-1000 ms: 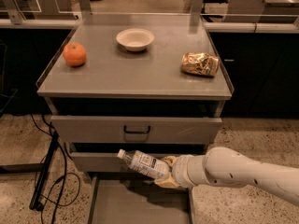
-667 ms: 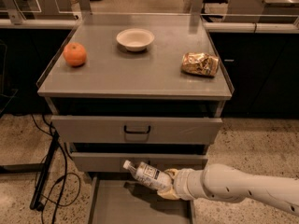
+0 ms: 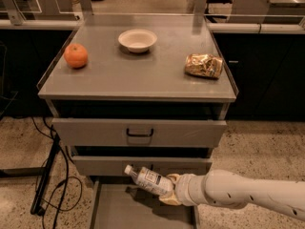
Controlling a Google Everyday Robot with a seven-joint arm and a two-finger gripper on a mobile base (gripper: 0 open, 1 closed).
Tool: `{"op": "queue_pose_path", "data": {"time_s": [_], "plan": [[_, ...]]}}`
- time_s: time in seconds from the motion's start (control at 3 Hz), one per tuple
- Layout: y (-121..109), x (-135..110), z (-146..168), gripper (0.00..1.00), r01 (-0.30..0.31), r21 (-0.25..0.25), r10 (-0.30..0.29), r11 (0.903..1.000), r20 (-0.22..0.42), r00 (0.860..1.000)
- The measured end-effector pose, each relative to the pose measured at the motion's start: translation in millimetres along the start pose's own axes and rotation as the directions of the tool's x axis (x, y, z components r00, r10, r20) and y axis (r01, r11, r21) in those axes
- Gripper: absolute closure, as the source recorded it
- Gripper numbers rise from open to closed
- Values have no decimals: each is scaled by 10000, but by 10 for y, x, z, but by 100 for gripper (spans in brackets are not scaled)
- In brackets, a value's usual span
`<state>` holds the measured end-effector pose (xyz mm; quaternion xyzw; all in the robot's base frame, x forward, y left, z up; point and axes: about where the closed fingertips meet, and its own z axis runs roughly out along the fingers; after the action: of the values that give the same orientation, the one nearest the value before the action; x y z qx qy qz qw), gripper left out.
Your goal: Place blue plastic bottle into bottom drawer
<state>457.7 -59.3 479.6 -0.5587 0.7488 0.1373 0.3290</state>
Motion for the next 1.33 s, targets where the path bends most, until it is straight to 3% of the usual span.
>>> {"op": "queue_pose_path", "data": {"time_s": [0.33,0.67,1.0,1.33], "plan": [[281,161,264,100,-101,-298,94,9995,-251,9996],[525,478,755,100,-343,-179,335,9993,-453,9984],[569,749,1139,100,-528,197,538,9984,-515,9972],[417,760,1407,100,-505,571,489,9971,301,9984]]}}
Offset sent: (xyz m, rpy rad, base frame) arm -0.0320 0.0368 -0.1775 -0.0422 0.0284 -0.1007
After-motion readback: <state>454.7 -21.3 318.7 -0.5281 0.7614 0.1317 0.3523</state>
